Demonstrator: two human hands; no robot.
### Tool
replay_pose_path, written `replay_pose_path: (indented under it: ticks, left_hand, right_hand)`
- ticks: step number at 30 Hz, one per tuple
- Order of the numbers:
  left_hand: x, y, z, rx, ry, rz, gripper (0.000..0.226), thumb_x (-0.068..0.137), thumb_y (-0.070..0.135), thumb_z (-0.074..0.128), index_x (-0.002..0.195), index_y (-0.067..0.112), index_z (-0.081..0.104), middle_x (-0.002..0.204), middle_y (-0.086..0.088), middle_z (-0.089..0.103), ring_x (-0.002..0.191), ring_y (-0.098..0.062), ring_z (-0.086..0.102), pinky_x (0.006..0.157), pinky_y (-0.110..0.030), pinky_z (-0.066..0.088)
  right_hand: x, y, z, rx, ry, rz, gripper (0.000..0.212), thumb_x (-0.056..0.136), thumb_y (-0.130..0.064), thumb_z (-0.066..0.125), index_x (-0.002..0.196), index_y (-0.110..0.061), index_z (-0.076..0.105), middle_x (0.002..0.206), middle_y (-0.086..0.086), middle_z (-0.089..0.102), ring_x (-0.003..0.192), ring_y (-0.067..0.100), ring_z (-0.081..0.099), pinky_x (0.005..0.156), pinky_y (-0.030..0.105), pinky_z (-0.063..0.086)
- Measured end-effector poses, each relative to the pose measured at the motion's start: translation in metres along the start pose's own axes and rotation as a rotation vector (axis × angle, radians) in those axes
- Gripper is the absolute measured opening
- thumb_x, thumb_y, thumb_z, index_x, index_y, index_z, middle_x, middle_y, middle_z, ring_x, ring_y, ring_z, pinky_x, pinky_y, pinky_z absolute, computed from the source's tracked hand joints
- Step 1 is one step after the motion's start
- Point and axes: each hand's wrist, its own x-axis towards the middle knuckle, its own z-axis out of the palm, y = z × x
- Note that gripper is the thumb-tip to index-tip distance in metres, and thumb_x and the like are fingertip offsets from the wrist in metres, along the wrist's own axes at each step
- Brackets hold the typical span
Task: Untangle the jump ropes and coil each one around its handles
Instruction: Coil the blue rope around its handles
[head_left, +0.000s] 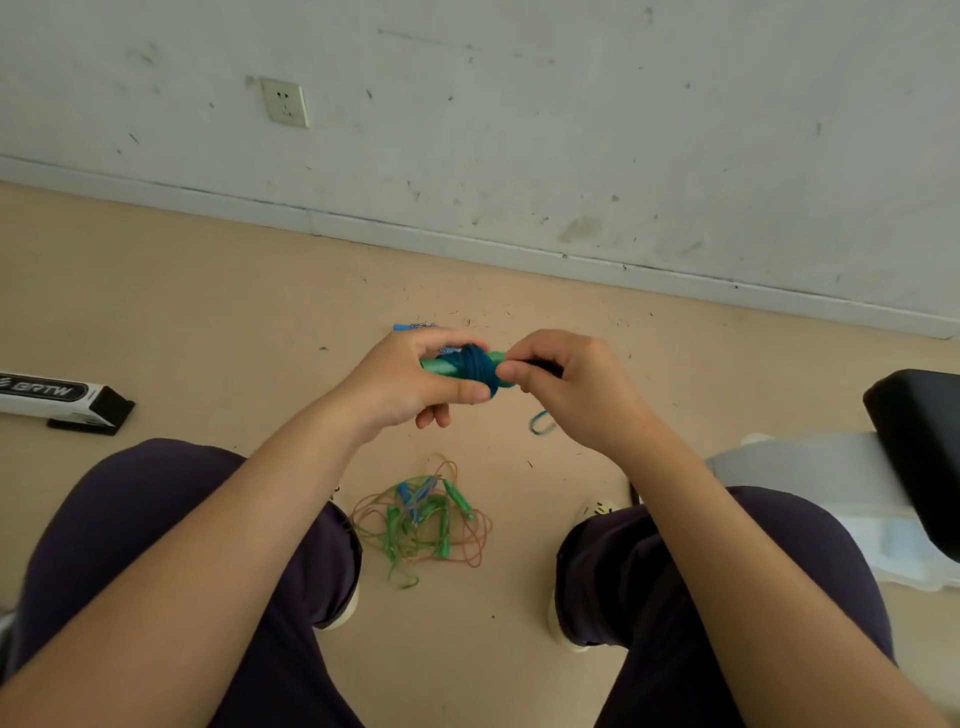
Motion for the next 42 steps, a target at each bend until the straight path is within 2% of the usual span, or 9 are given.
replay_pose_path:
  ticks: [4, 9, 12, 17, 25, 28, 32, 37, 42]
  left_hand:
    - [-0.002, 0.001, -0.002, 0.103, -0.139, -0.026, 0.052, 0.075, 0.01, 0.084, 0.12, 0.031, 0.068, 0.074, 0.004, 0.073, 0.053, -0.018, 0.059, 0.044, -0.025, 0.043]
    - [-0.008, 0.001, 0.011, 0.097, -0.28, -0.013, 0.05, 0.077, 0.006, 0.083, 0.12, 0.024, 0.067, 0.088, -0.003, 0.073, 0.063, -0.02, 0.066, 0.047, -0.026, 0.048]
    - [-0.011, 0.001, 0.014, 0.048, -0.259, -0.033, 0.044, 0.077, 0.015, 0.085, 0.116, 0.022, 0.066, 0.095, -0.008, 0.074, 0.064, -0.021, 0.065, 0.049, -0.028, 0.047]
    - [-0.01, 0.002, 0.015, 0.089, -0.182, 0.01, 0.029, 0.079, 0.018, 0.083, 0.101, 0.022, 0.064, 0.082, 0.004, 0.074, 0.061, -0.019, 0.062, 0.049, -0.027, 0.044]
    - [-0.013, 0.007, 0.008, 0.075, -0.203, 0.112, 0.078, 0.077, 0.014, 0.084, 0.137, 0.047, 0.047, 0.104, 0.002, 0.074, 0.065, -0.016, 0.064, 0.057, -0.028, 0.05]
    - [-0.013, 0.007, 0.006, 0.042, -0.214, 0.167, 0.075, 0.078, 0.014, 0.083, 0.137, 0.047, 0.052, 0.108, -0.003, 0.073, 0.065, -0.018, 0.063, 0.059, -0.028, 0.051]
    - [-0.01, 0.007, 0.007, -0.112, -0.051, 0.203, 0.041, 0.079, 0.012, 0.08, 0.114, 0.029, 0.07, 0.087, 0.001, 0.072, 0.062, -0.019, 0.061, 0.058, -0.031, 0.053]
    - [-0.007, 0.01, 0.001, -0.33, 0.059, 0.188, 0.036, 0.087, 0.002, 0.069, 0.115, 0.024, 0.064, 0.097, -0.005, 0.065, 0.063, -0.018, 0.063, 0.059, -0.028, 0.054]
    - [-0.004, 0.006, -0.004, -0.371, 0.197, 0.166, 0.032, 0.09, 0.004, 0.068, 0.117, 0.02, 0.061, 0.1, -0.005, 0.066, 0.062, -0.019, 0.063, 0.059, -0.028, 0.053]
  right_hand:
    - [0.0, 0.001, 0.002, 0.001, -0.036, -0.019, 0.005, 0.084, -0.021, 0.075, 0.08, -0.02, 0.074, 0.077, -0.005, 0.066, 0.071, 0.008, 0.057, 0.067, 0.024, 0.046]
    - [0.004, 0.002, 0.002, 0.071, -0.013, 0.08, 0.024, 0.076, -0.024, 0.083, 0.075, -0.021, 0.059, 0.061, 0.0, 0.05, 0.054, 0.007, 0.04, 0.052, 0.023, 0.036]
    - [0.004, 0.003, 0.005, 0.091, -0.012, 0.08, 0.027, 0.077, -0.026, 0.081, 0.078, -0.023, 0.054, 0.062, 0.001, 0.05, 0.055, 0.01, 0.04, 0.053, 0.029, 0.038]
    - [0.006, 0.005, 0.007, 0.123, 0.033, 0.059, 0.045, 0.074, -0.026, 0.084, 0.077, -0.023, 0.039, 0.063, -0.006, 0.039, 0.054, 0.008, 0.032, 0.05, 0.02, 0.031]
    - [0.005, 0.011, 0.002, 0.171, -0.038, -0.022, 0.036, 0.08, -0.032, 0.077, 0.073, -0.005, 0.055, 0.061, -0.007, 0.047, 0.054, 0.006, 0.038, 0.051, 0.016, 0.033]
    - [0.004, 0.007, -0.001, 0.246, -0.083, 0.043, 0.035, 0.082, -0.039, 0.073, 0.083, -0.006, 0.061, 0.066, -0.01, 0.057, 0.056, 0.008, 0.049, 0.055, 0.022, 0.044]
    - [0.001, 0.005, -0.004, 0.459, -0.211, 0.152, 0.047, 0.079, -0.043, 0.074, 0.109, -0.009, 0.059, 0.089, 0.006, 0.065, 0.071, 0.025, 0.066, 0.076, 0.044, 0.059]
    - [-0.002, 0.007, 0.011, 0.434, -0.194, 0.259, 0.036, 0.088, -0.008, 0.071, 0.111, -0.008, 0.043, 0.082, 0.006, 0.063, 0.061, 0.023, 0.063, 0.066, 0.033, 0.052]
    - [-0.002, 0.005, 0.016, 0.302, -0.216, 0.302, 0.017, 0.101, -0.024, 0.049, 0.117, -0.02, 0.05, 0.062, -0.007, 0.05, 0.052, 0.009, 0.041, 0.053, 0.025, 0.038]
